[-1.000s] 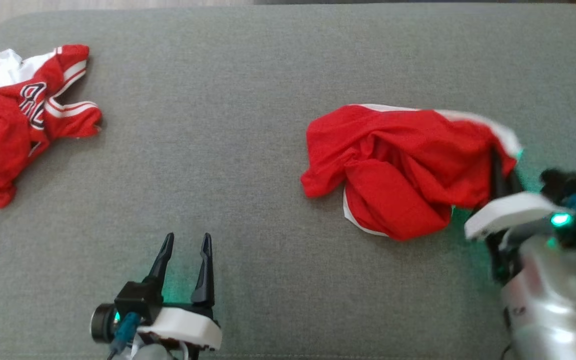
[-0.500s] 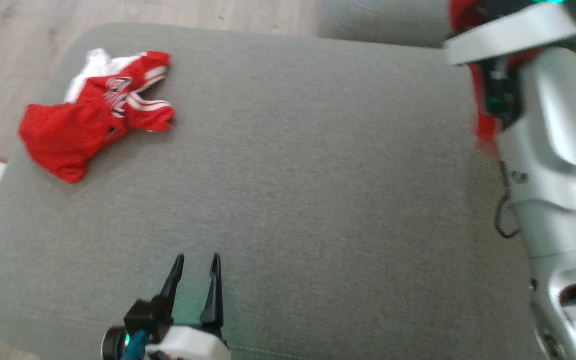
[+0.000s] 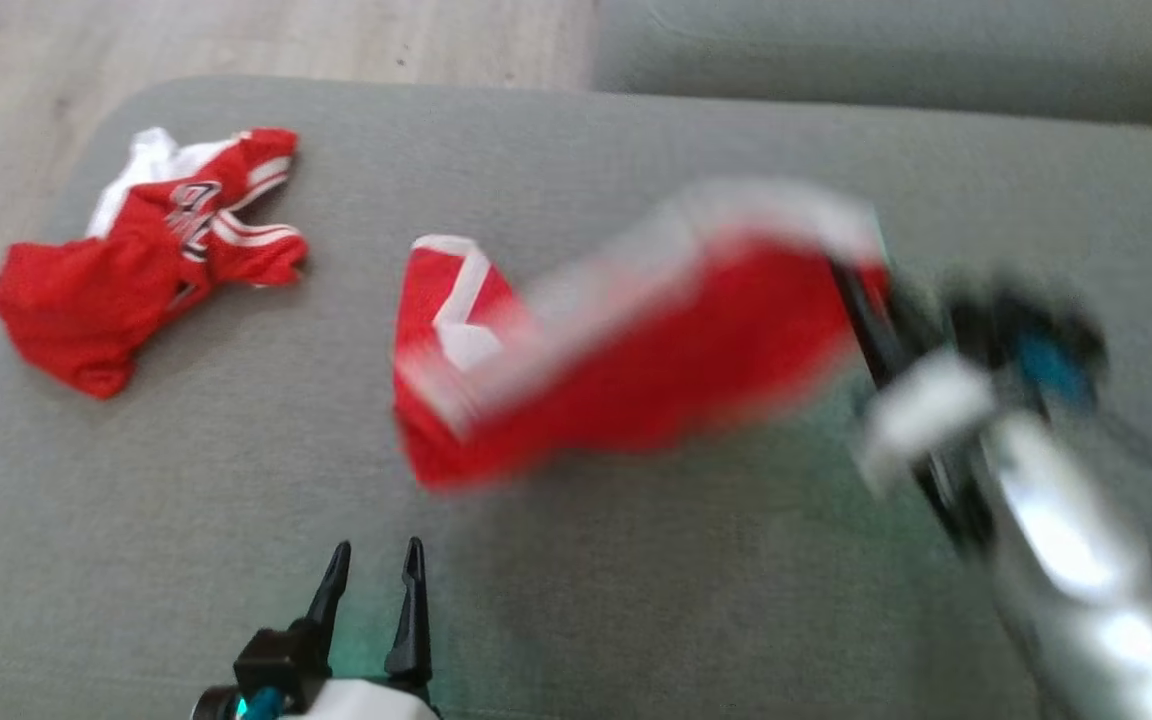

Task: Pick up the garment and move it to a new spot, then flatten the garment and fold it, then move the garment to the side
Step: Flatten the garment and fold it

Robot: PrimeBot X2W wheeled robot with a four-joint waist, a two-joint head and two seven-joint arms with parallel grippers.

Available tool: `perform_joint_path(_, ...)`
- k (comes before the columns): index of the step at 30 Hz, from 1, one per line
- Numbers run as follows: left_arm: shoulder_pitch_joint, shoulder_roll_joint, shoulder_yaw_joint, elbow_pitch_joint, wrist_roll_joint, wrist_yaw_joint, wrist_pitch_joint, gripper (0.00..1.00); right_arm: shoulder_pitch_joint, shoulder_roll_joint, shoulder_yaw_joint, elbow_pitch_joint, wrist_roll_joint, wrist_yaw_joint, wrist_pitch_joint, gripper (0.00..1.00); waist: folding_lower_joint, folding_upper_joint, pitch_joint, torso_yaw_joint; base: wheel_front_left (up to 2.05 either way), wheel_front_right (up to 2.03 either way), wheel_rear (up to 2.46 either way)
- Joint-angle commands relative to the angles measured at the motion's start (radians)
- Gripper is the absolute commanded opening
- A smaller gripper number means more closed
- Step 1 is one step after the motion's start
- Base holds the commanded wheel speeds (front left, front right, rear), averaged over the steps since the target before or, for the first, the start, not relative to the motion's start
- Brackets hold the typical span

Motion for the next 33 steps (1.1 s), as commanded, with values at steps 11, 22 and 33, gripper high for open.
perform_joint_path(11, -0.101, 0.000, 0.029, -0.034, 0.015, -0.025, -0.010, 1.00, 0.293, -0.009, -0.332, -0.013, -0.043, 0.003, -0.004, 1.00, 0.0000, -0.0001, 0.044, -0.089, 0.00, 0.00, 0.00)
perform_joint_path(22, -0.086, 0.000, -0.145, -0.038, -0.062, -0.121, -0.010, 1.00, 0.412, 0.135, -0.444, -0.124, -0.131, 0.003, -0.004, 1.00, 0.0000, -0.0001, -0.008, -0.099, 0.00, 0.00, 0.00)
perform_joint_path(33, -0.099, 0.000, -0.174, 0.108, -0.058, -0.113, -0.010, 1.00, 0.407, 0.156, -0.421, -0.117, -0.136, 0.003, -0.004, 1.00, 0.0000, -0.0001, 0.008, -0.133, 0.00, 0.00, 0.00)
